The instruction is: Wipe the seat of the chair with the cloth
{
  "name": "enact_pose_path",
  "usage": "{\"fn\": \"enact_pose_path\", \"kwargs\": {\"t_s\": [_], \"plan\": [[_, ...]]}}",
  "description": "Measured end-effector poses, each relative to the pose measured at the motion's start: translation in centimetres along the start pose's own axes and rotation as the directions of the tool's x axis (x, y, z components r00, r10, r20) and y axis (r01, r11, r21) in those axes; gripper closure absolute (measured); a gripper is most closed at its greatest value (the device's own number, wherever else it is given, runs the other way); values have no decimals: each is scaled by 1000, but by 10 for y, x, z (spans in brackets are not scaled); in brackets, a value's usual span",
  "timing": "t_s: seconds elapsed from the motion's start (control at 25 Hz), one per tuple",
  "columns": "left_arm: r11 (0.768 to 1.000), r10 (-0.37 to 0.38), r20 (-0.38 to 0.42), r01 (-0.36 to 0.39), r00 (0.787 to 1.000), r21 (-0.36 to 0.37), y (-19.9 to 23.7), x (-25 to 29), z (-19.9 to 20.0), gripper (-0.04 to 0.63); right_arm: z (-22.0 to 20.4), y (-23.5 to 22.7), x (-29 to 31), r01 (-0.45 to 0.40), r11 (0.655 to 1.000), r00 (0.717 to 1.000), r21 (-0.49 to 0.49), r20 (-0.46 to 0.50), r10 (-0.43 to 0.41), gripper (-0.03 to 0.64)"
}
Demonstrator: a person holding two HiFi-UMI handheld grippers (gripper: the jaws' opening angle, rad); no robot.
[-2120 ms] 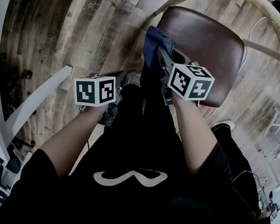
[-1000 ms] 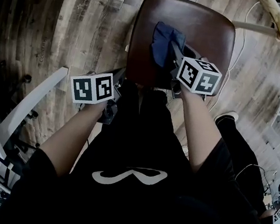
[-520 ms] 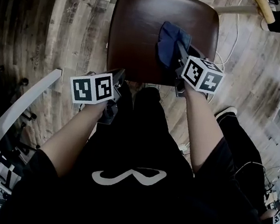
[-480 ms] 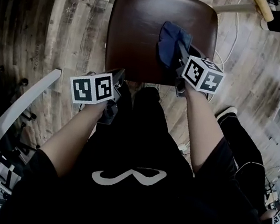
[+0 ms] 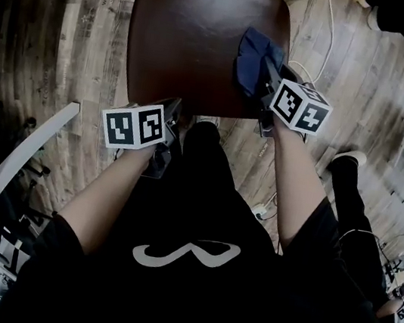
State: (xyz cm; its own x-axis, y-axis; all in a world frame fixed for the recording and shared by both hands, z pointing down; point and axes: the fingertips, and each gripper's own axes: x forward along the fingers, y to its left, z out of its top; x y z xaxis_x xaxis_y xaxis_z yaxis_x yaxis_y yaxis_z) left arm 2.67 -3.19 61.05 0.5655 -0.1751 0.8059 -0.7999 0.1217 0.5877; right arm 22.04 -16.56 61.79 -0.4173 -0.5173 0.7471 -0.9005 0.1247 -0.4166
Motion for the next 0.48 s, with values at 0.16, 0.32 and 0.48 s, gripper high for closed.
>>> {"fn": "enact_pose_path", "kwargs": {"t_s": [0.16, 0.32, 0.48], "plan": [[1000, 1, -2, -1, 1000, 6, -12, 9, -3, 583, 0, -25, -12, 24, 1000, 1000, 17, 10, -24, 563], [1000, -8, -2, 8, 1000, 13, -23, 19, -5, 583, 0, -45, -21, 35, 999, 999, 24, 15, -36, 562], [1000, -15, -4, 15, 1000, 10, -28, 29, -12, 583, -1, -53, -24, 24, 1000, 999, 20, 27, -24, 561]]}}
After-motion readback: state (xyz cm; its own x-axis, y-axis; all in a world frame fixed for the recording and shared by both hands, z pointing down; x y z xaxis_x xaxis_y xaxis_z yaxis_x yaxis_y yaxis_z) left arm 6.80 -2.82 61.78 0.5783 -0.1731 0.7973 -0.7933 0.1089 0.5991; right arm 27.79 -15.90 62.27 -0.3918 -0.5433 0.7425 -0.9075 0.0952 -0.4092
